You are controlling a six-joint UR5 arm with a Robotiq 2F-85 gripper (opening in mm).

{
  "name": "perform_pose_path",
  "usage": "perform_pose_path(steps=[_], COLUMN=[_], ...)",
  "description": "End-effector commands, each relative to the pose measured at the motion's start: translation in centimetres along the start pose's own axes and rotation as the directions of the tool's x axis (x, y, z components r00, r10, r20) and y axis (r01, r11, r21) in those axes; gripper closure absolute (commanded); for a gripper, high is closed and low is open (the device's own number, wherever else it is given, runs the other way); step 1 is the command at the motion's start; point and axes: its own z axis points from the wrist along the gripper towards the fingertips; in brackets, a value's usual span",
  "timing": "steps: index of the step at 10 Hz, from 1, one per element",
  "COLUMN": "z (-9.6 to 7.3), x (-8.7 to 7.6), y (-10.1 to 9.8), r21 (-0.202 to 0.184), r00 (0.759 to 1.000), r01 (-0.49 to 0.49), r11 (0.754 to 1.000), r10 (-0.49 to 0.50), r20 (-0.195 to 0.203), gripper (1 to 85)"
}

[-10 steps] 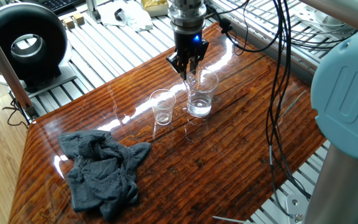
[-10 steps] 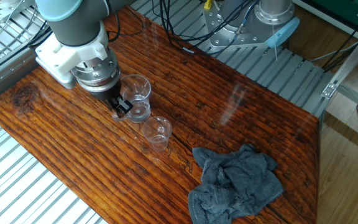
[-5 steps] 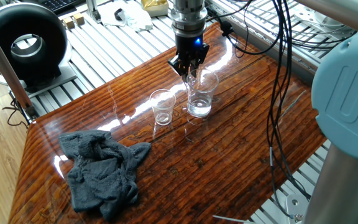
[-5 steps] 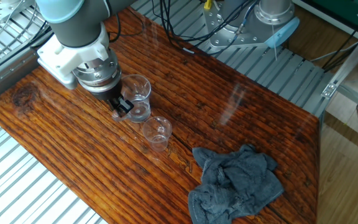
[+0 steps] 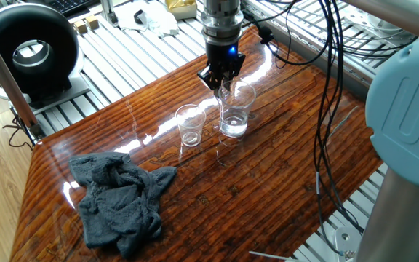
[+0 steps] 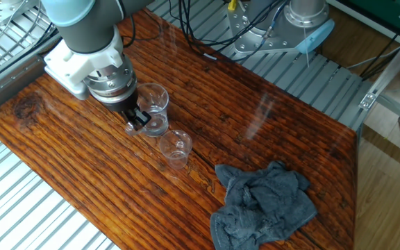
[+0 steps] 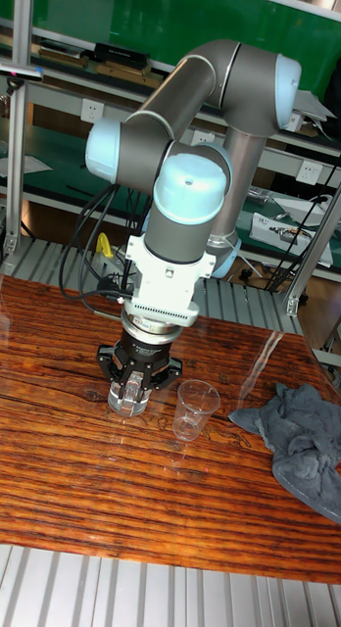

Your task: Pour the water from one cup into another empty cup

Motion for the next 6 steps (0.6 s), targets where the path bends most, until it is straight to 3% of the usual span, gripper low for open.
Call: perform_pose_path(steps=[1, 6], z=[-0.28, -0.25], x=[-0.01, -0.15], y=[0.12, 0.22], r21=[-0.012, -0.006], r00=[1.0, 1.0], r01=[0.003, -0.007], r11=[1.0, 1.0], r10=[-0.003, 0.007], r20=[0.005, 0.011], gripper=[56.3, 66.0])
